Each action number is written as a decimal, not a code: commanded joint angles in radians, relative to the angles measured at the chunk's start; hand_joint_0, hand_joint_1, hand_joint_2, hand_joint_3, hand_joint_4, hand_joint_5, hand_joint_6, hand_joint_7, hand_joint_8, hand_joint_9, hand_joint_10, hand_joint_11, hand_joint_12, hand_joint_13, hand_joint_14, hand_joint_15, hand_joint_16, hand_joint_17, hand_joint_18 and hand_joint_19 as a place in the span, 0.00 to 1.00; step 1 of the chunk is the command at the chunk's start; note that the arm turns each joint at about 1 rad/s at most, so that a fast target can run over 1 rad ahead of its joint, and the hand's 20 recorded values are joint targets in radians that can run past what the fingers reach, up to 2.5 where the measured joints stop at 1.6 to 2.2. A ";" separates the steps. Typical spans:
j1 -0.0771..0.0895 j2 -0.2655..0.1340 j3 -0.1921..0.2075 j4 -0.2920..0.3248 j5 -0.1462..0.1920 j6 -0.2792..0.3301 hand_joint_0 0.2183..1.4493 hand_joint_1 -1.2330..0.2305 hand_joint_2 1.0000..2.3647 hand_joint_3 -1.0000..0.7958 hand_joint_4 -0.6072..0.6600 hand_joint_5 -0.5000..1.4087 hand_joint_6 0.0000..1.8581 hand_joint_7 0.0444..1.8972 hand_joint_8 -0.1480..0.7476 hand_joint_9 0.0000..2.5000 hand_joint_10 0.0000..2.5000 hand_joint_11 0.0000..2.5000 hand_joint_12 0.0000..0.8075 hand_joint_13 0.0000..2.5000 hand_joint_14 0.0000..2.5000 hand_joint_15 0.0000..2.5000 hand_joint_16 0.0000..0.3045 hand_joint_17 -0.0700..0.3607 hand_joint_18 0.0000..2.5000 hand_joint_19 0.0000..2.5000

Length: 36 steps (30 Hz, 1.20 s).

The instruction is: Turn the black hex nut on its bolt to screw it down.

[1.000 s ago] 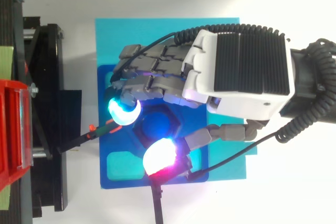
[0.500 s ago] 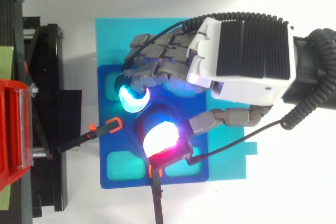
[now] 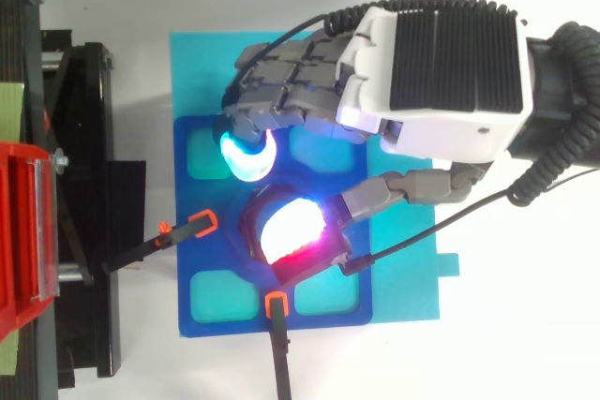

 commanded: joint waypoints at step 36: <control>0.048 -0.047 0.048 0.114 0.004 -0.123 0.19 0.67 0.00 0.28 0.75 0.15 0.42 0.36 0.56 0.19 0.00 0.14 0.50 0.21 0.00 0.04 0.19 0.47 0.27 0.11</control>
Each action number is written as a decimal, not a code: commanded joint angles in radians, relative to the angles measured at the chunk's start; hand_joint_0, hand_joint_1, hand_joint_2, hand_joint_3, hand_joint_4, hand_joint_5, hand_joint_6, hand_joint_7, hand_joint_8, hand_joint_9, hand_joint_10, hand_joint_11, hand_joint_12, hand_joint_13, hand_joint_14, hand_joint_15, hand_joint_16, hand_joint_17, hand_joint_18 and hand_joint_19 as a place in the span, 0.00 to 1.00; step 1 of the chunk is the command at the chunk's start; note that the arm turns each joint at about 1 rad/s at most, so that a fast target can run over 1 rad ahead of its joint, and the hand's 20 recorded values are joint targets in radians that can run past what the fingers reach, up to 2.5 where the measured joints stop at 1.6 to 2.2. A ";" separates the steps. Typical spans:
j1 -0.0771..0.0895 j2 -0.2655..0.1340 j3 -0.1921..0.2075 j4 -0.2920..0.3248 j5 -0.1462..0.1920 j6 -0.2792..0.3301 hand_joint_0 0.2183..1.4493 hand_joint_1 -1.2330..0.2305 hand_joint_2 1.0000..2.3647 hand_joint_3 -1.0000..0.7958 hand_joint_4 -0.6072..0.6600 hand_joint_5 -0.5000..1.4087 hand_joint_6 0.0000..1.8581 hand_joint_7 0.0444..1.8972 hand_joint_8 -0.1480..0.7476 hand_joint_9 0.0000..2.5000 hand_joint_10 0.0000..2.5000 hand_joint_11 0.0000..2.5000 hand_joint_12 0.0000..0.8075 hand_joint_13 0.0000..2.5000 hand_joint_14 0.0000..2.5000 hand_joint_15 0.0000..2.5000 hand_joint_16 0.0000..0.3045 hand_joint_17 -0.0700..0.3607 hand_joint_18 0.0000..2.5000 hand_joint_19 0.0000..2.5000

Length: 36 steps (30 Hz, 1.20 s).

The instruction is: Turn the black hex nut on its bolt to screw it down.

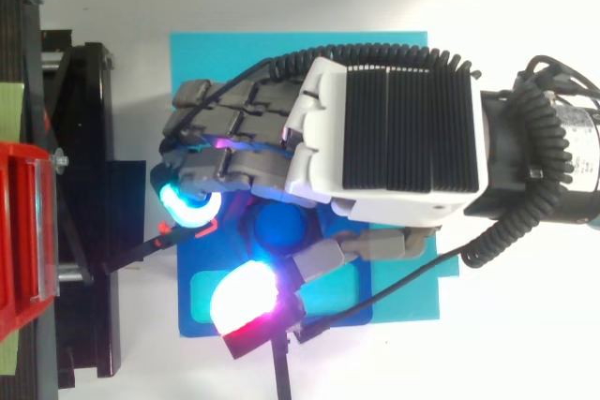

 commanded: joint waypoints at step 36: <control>0.018 0.000 0.026 -0.061 -0.008 0.010 0.19 0.65 0.00 0.28 0.79 0.15 0.51 0.35 0.59 0.23 0.00 0.21 0.50 0.23 0.00 0.06 0.19 0.47 0.29 0.11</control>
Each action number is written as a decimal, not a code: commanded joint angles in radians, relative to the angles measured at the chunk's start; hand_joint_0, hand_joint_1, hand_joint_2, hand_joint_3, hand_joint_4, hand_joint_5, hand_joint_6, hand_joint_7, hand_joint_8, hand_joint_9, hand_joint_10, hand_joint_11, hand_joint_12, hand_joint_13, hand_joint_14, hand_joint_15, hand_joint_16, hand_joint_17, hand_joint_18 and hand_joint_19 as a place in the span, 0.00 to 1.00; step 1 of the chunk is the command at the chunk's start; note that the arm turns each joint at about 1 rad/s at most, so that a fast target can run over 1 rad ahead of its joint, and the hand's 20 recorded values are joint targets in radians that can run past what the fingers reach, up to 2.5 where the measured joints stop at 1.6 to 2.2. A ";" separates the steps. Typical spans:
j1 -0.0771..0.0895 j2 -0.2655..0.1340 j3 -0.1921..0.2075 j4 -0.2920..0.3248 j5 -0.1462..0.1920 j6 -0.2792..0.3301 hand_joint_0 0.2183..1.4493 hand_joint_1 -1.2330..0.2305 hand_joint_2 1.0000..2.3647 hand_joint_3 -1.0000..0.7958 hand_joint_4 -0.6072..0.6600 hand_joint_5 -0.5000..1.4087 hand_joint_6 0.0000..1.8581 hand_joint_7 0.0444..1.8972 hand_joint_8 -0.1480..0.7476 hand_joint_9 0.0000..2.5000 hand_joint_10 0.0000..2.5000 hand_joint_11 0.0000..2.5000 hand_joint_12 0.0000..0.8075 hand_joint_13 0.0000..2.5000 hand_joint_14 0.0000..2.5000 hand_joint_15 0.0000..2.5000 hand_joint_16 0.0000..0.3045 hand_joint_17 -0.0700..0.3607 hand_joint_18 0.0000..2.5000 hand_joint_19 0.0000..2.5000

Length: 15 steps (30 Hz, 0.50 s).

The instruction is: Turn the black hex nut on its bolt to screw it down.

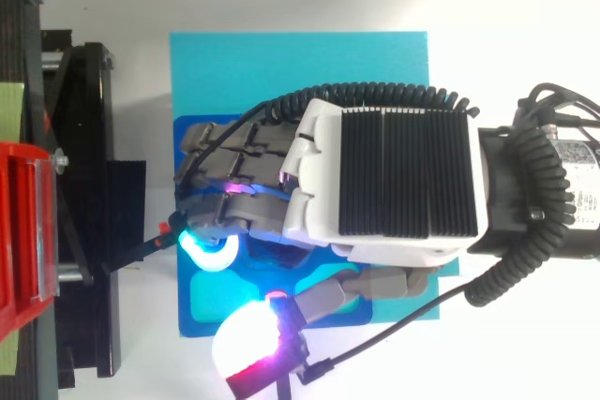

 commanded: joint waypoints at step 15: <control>-0.037 0.001 0.001 -0.045 -0.033 0.001 0.19 0.65 0.00 0.28 0.79 0.15 0.51 0.35 0.60 0.24 0.00 0.22 0.50 0.24 0.00 0.06 0.19 0.47 0.30 0.11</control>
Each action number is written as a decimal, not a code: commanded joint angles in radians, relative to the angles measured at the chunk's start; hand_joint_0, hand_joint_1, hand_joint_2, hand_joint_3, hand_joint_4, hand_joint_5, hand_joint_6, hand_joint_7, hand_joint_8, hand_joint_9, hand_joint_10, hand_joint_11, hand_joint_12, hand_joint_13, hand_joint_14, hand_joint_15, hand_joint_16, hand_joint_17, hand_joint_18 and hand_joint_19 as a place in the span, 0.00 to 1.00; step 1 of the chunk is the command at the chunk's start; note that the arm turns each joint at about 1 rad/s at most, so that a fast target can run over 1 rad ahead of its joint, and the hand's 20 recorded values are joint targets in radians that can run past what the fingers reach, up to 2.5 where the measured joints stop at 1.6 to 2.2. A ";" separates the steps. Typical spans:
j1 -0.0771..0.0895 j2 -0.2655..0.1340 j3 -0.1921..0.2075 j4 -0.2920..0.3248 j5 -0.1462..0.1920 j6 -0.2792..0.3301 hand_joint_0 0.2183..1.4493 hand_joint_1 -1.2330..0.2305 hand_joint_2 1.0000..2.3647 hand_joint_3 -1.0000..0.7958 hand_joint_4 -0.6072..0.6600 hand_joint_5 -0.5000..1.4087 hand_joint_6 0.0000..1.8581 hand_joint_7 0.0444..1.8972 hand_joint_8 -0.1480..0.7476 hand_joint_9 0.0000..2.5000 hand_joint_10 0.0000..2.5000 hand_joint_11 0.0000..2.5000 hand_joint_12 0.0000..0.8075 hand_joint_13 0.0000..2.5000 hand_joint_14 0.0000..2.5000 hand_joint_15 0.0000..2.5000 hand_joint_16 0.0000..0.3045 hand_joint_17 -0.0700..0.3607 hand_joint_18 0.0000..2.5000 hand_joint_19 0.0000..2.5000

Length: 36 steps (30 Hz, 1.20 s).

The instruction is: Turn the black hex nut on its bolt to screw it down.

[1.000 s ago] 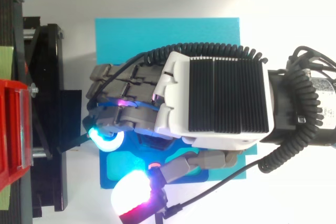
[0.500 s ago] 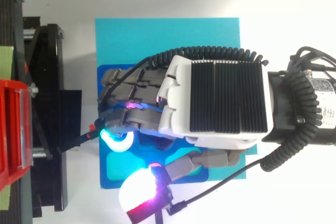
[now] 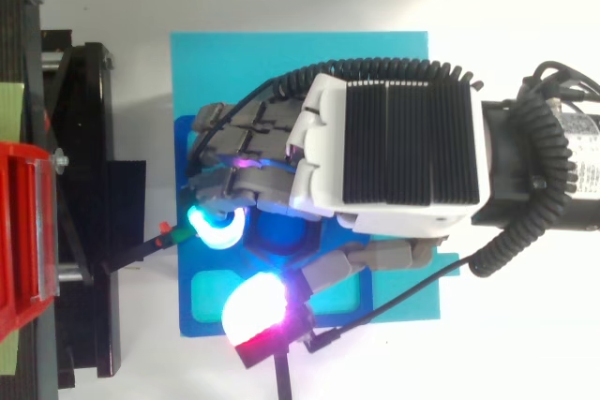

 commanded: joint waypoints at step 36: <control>-0.086 -0.009 0.104 -0.037 -0.164 -0.009 0.19 0.65 0.00 0.28 0.74 0.17 0.27 0.50 0.57 0.21 0.00 0.14 0.50 0.24 0.00 0.06 0.19 0.47 0.30 0.12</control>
